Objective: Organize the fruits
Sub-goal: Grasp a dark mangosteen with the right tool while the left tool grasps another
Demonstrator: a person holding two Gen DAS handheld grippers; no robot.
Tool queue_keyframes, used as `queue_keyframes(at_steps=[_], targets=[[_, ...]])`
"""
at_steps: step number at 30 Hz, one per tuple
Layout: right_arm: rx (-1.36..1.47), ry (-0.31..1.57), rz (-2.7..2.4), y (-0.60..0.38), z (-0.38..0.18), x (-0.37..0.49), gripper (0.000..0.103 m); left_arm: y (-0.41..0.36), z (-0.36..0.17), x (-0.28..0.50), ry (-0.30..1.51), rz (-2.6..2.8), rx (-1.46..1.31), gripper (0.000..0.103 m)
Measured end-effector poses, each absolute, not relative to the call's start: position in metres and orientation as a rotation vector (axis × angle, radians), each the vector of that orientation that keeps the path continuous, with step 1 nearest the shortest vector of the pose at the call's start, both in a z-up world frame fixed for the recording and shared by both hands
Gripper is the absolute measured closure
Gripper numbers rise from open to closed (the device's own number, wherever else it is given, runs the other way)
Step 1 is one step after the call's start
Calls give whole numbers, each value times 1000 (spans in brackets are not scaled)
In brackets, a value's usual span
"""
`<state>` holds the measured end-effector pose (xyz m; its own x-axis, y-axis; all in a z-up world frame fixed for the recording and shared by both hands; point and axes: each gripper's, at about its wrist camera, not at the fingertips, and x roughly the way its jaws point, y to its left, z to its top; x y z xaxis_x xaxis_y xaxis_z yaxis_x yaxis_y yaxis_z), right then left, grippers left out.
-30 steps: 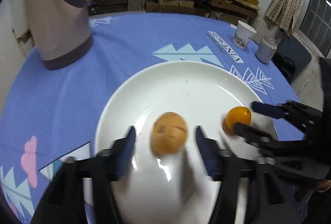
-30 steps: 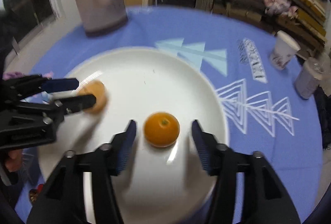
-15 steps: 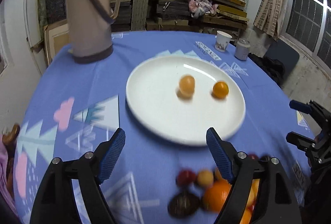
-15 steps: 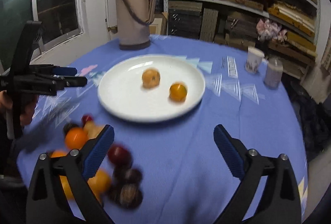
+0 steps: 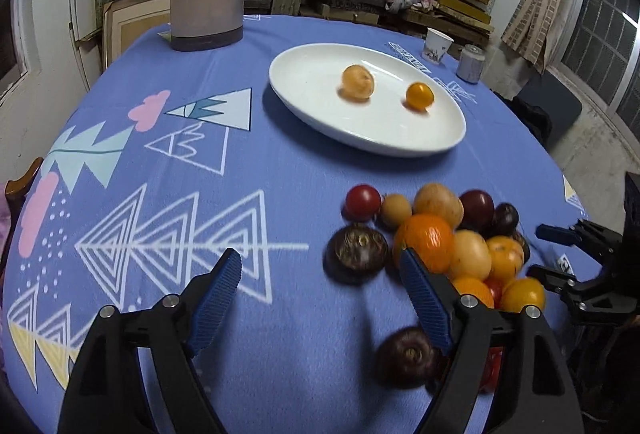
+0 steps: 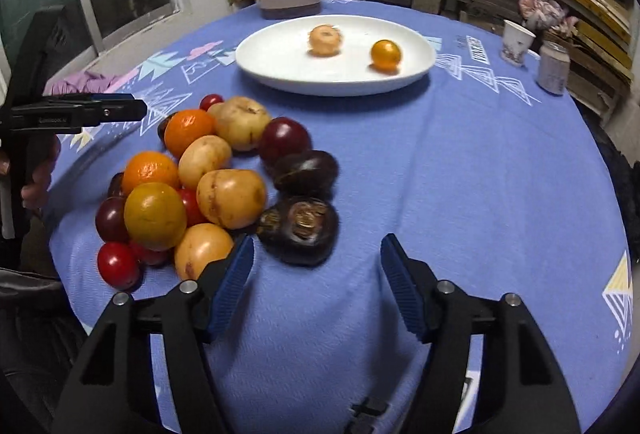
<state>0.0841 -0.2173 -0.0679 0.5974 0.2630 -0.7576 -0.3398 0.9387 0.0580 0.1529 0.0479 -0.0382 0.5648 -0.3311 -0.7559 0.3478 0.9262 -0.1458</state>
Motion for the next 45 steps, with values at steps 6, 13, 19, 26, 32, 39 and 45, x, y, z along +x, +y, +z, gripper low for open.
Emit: queue_keyframes(at_steps=[6, 13, 19, 26, 32, 39, 45], targets=[[-125, 886, 359, -202, -78, 100, 54, 41, -45, 148, 896, -430, 50, 21], [-131, 871, 349, -200, -79, 104, 55, 30, -59, 161, 935, -452, 69, 21], [-103, 863, 355, -204, -79, 106, 55, 28, -61, 167, 902, -439, 100, 22], [-89, 862, 360, -205, -80, 106, 54, 23, -68, 170, 928, -445, 157, 36], [-88, 861, 359, -206, -80, 106, 54, 13, -69, 181, 918, -453, 152, 46], [-49, 858, 365, -210, -80, 106, 55, 15, -69, 180, 906, -423, 145, 62], [21, 847, 357, -220, -78, 107, 55, 27, -65, 173, 919, -426, 69, 62]])
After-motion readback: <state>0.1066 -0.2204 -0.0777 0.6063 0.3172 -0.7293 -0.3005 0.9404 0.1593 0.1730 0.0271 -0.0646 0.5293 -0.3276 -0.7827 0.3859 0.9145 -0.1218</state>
